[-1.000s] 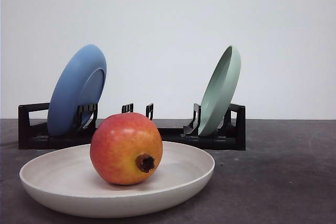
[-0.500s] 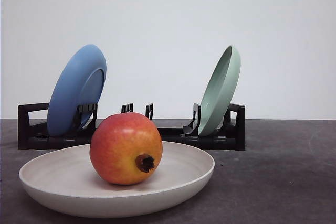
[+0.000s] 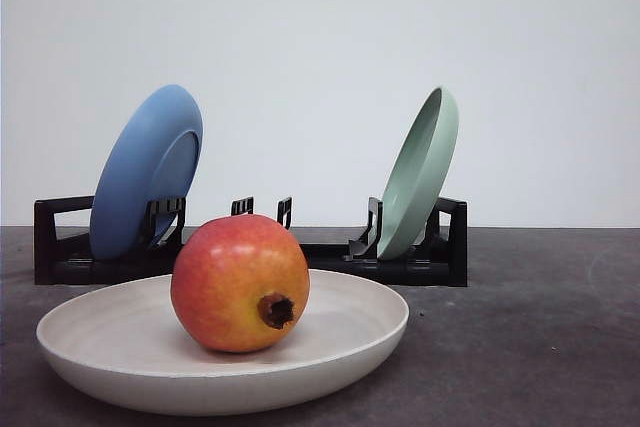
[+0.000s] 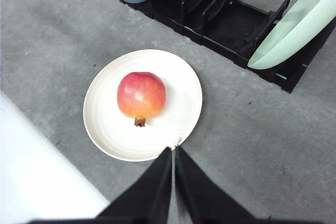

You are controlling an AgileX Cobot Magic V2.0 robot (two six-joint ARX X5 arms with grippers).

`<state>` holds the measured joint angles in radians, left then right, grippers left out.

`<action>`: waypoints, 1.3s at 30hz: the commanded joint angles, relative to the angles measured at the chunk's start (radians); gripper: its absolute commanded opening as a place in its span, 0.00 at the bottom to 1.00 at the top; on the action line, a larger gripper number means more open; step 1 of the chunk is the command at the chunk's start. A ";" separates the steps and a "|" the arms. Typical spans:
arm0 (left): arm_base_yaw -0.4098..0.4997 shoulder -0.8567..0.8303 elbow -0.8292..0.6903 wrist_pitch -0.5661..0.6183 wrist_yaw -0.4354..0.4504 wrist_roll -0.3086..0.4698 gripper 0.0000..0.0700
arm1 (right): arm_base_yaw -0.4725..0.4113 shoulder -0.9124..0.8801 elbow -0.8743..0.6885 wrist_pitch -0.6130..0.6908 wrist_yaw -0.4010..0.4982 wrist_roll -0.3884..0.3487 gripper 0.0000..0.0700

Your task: Place pomegranate in white plate

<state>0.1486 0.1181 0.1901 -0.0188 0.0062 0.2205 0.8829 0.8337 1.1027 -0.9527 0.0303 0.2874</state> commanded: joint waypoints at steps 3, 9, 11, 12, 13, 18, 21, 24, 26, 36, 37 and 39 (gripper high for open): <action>0.003 -0.035 -0.080 0.011 0.005 -0.041 0.00 | 0.009 0.007 0.019 0.010 0.004 -0.008 0.00; 0.003 -0.079 -0.168 0.000 0.005 -0.080 0.00 | 0.009 0.007 0.019 0.010 0.004 -0.008 0.00; 0.003 -0.094 -0.178 -0.033 0.005 -0.082 0.00 | 0.008 0.007 0.019 0.010 0.004 -0.008 0.00; 0.003 -0.102 -0.178 -0.062 0.005 -0.082 0.00 | 0.008 0.007 0.019 0.010 0.004 -0.008 0.00; 0.003 -0.110 -0.178 -0.087 0.004 -0.082 0.00 | 0.009 0.007 0.019 0.010 0.004 -0.008 0.00; 0.003 -0.115 -0.178 -0.171 0.002 -0.083 0.00 | 0.009 0.007 0.019 0.016 0.004 -0.008 0.00; 0.002 -0.115 -0.178 -0.171 0.002 -0.083 0.00 | 0.008 0.007 0.019 0.032 0.004 -0.008 0.00; 0.002 -0.115 -0.178 -0.169 0.002 -0.083 0.00 | 0.008 0.007 0.019 0.041 0.004 -0.008 0.00; 0.002 -0.115 -0.178 -0.169 0.002 -0.083 0.00 | 0.008 0.007 0.019 0.040 0.004 -0.008 0.00; 0.002 -0.115 -0.178 -0.169 0.002 -0.083 0.00 | 0.008 0.007 0.019 0.040 0.004 -0.008 0.00; 0.002 -0.115 -0.178 -0.169 0.002 -0.083 0.00 | 0.009 0.007 0.019 0.040 0.004 -0.008 0.00; 0.002 -0.115 -0.178 -0.169 0.002 -0.083 0.00 | 0.008 0.007 0.019 0.040 0.004 -0.008 0.00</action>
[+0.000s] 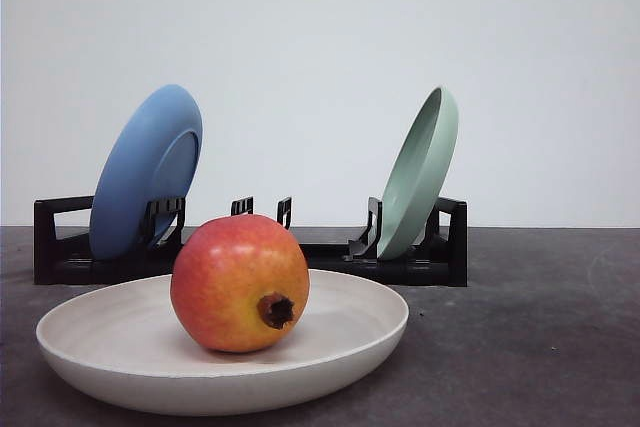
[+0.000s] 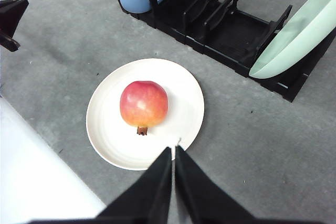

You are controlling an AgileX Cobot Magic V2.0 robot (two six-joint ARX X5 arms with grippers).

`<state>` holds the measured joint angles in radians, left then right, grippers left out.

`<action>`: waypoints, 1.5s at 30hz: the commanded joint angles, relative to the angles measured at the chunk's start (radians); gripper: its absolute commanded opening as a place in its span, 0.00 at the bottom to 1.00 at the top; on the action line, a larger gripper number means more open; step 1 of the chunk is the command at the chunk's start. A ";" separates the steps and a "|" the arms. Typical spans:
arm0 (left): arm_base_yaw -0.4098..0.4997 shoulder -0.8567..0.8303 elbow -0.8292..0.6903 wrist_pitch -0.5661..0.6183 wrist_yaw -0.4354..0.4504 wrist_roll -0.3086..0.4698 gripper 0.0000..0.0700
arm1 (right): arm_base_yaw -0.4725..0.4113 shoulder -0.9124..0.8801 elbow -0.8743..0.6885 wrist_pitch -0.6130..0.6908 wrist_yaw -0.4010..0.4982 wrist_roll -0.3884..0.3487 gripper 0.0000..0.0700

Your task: Place pomegranate in white plate

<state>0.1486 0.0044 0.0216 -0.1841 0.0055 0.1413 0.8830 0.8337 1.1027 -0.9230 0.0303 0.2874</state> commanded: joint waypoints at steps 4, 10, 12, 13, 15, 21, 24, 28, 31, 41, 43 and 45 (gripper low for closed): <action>0.002 -0.001 -0.010 -0.004 0.002 -0.004 0.00 | 0.008 0.007 0.019 0.011 0.004 -0.008 0.00; 0.002 -0.001 -0.010 -0.004 0.003 -0.004 0.00 | 0.009 0.005 0.019 0.009 0.004 -0.011 0.00; 0.002 -0.001 -0.010 -0.004 0.003 -0.004 0.00 | -0.010 -0.008 0.019 0.012 0.023 -0.036 0.00; 0.002 -0.001 -0.010 -0.004 0.003 -0.004 0.00 | -0.026 -0.015 0.019 0.012 0.034 -0.054 0.00; 0.002 -0.001 -0.010 -0.004 0.003 -0.004 0.00 | -0.075 -0.036 0.017 0.018 0.052 -0.086 0.00; 0.002 -0.001 -0.010 -0.004 0.003 -0.004 0.00 | -0.346 -0.132 0.013 0.122 0.061 -0.136 0.00; 0.002 -0.001 -0.010 -0.004 0.003 -0.004 0.00 | -0.496 -0.187 -0.001 0.187 0.094 -0.207 0.00; 0.002 -0.001 -0.010 -0.004 0.003 -0.004 0.00 | -0.669 -0.267 -0.057 0.289 0.099 -0.293 0.00; 0.002 -0.001 -0.010 -0.004 0.003 -0.004 0.00 | -0.778 -0.328 -0.136 0.382 0.099 -0.316 0.00; 0.002 -0.001 -0.010 -0.004 0.003 -0.004 0.00 | -0.999 -0.563 -0.591 0.804 -0.011 -0.330 0.00; 0.002 -0.001 -0.010 -0.004 0.002 -0.004 0.00 | -1.008 -0.612 -0.685 0.864 -0.041 -0.330 0.00; 0.002 -0.001 -0.010 -0.004 0.003 -0.004 0.00 | -1.009 -0.658 -0.767 0.903 -0.057 -0.331 0.00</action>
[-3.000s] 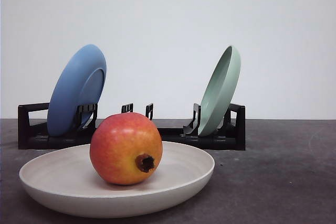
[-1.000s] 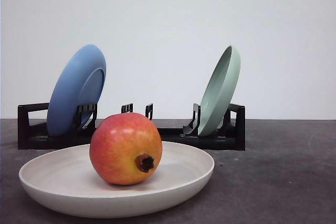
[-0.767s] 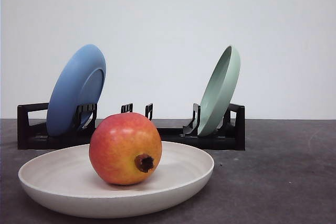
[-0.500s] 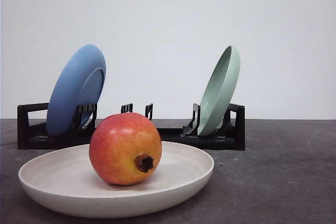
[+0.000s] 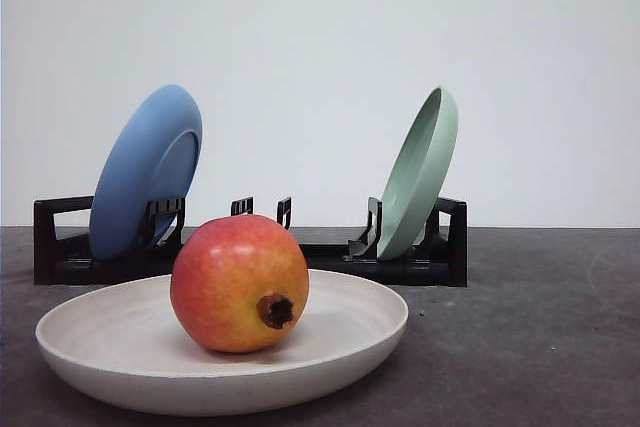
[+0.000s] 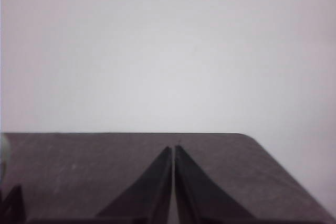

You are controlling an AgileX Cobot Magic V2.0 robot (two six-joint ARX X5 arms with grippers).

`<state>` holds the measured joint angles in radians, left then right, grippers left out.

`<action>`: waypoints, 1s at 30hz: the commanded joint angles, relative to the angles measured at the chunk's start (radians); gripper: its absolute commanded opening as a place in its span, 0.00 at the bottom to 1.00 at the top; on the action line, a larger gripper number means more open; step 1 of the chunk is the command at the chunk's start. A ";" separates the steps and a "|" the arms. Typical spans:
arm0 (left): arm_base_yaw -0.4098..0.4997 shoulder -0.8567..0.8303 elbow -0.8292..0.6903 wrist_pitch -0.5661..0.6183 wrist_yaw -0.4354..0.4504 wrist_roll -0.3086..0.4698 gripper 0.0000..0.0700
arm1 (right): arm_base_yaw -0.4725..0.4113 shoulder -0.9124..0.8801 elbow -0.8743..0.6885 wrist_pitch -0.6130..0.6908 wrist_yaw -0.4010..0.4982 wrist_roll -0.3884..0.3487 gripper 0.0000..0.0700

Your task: Place pomegranate in white plate

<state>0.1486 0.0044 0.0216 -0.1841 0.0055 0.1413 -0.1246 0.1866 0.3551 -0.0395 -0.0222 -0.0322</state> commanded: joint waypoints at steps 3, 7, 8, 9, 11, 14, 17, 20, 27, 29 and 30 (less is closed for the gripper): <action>0.002 -0.001 -0.010 -0.004 0.003 -0.004 0.00 | 0.001 -0.071 -0.116 0.044 -0.008 -0.010 0.00; 0.002 -0.001 -0.010 -0.004 0.003 -0.004 0.00 | 0.007 -0.135 -0.206 0.047 -0.044 -0.012 0.00; 0.002 -0.001 -0.010 -0.004 0.003 -0.004 0.00 | 0.009 -0.144 -0.221 0.047 -0.058 -0.015 0.00; 0.002 -0.001 -0.010 -0.004 0.003 -0.004 0.00 | 0.012 -0.151 -0.236 0.047 -0.066 -0.020 0.00; 0.002 -0.001 -0.010 -0.004 0.003 -0.004 0.00 | 0.021 -0.159 -0.258 0.047 -0.086 -0.029 0.00; 0.002 -0.001 -0.010 -0.004 0.003 -0.004 0.00 | 0.040 -0.165 -0.283 0.038 -0.094 -0.034 0.00; 0.002 -0.001 -0.010 -0.004 0.003 -0.004 0.00 | 0.057 -0.165 -0.302 0.027 -0.094 -0.038 0.00; 0.002 -0.001 -0.010 -0.004 0.003 -0.004 0.00 | 0.064 -0.173 -0.323 0.008 -0.095 -0.038 0.00; 0.002 -0.001 -0.010 -0.004 0.002 -0.004 0.00 | 0.071 -0.183 -0.345 -0.106 -0.113 -0.052 0.00; 0.002 -0.001 -0.010 -0.004 0.002 -0.004 0.00 | 0.071 -0.183 -0.345 -0.134 -0.116 -0.058 0.00; 0.002 -0.001 -0.010 -0.004 0.002 -0.004 0.00 | 0.071 -0.183 -0.345 -0.134 -0.115 -0.055 0.00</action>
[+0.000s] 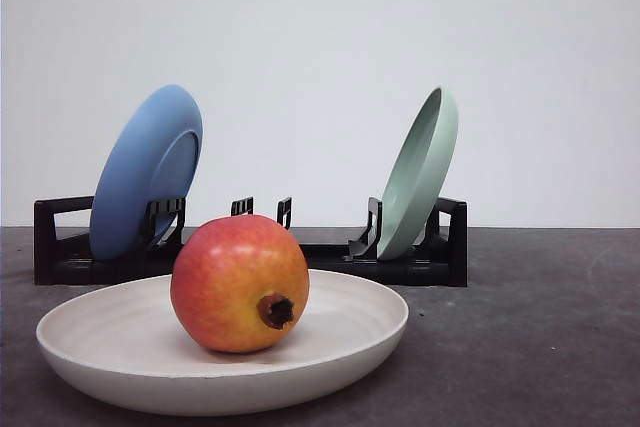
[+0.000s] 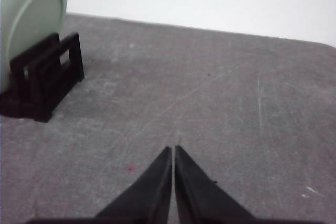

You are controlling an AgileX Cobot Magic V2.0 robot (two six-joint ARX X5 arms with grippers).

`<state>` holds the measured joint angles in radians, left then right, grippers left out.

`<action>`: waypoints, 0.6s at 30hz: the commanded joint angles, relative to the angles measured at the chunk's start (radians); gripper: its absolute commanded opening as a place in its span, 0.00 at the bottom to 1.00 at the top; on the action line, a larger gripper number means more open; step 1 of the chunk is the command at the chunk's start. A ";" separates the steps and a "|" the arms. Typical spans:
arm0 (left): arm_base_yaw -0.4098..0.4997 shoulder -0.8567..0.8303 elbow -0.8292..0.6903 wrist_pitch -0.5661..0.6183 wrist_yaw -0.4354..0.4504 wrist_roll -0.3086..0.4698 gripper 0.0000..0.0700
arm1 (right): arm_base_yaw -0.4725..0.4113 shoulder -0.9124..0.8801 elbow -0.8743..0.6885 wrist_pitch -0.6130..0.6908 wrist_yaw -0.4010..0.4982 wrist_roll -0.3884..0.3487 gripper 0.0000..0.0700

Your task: Place pomegranate in white plate

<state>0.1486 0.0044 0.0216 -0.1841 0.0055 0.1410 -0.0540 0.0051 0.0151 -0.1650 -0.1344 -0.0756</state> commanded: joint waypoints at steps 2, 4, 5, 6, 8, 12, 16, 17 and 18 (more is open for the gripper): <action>0.002 -0.001 -0.010 -0.004 0.003 -0.004 0.00 | 0.000 -0.002 -0.005 -0.008 -0.007 -0.012 0.00; 0.002 -0.001 -0.010 -0.004 0.003 -0.004 0.00 | 0.000 -0.002 -0.005 -0.008 -0.004 -0.011 0.00; 0.002 -0.001 -0.010 -0.004 0.003 -0.004 0.00 | 0.000 -0.002 -0.005 -0.006 -0.004 -0.005 0.00; 0.002 -0.001 -0.010 -0.004 0.003 -0.004 0.00 | 0.000 -0.002 -0.005 -0.002 -0.004 -0.003 0.00; 0.002 -0.001 -0.010 -0.004 0.002 -0.004 0.00 | 0.000 -0.002 -0.005 0.007 -0.004 -0.003 0.00; 0.002 -0.001 -0.010 -0.004 0.003 -0.004 0.00 | 0.000 -0.002 -0.005 0.007 -0.003 -0.003 0.00; 0.002 -0.001 -0.010 -0.004 0.002 -0.004 0.00 | 0.000 -0.002 -0.005 0.007 -0.003 -0.003 0.00; 0.002 -0.001 -0.010 -0.004 0.003 -0.004 0.00 | 0.000 -0.002 -0.005 0.007 -0.003 -0.003 0.00; 0.002 -0.001 -0.010 -0.004 0.003 -0.004 0.00 | 0.000 -0.002 -0.005 0.007 -0.003 -0.003 0.00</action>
<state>0.1486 0.0044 0.0216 -0.1841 0.0055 0.1410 -0.0540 0.0051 0.0151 -0.1619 -0.1368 -0.0791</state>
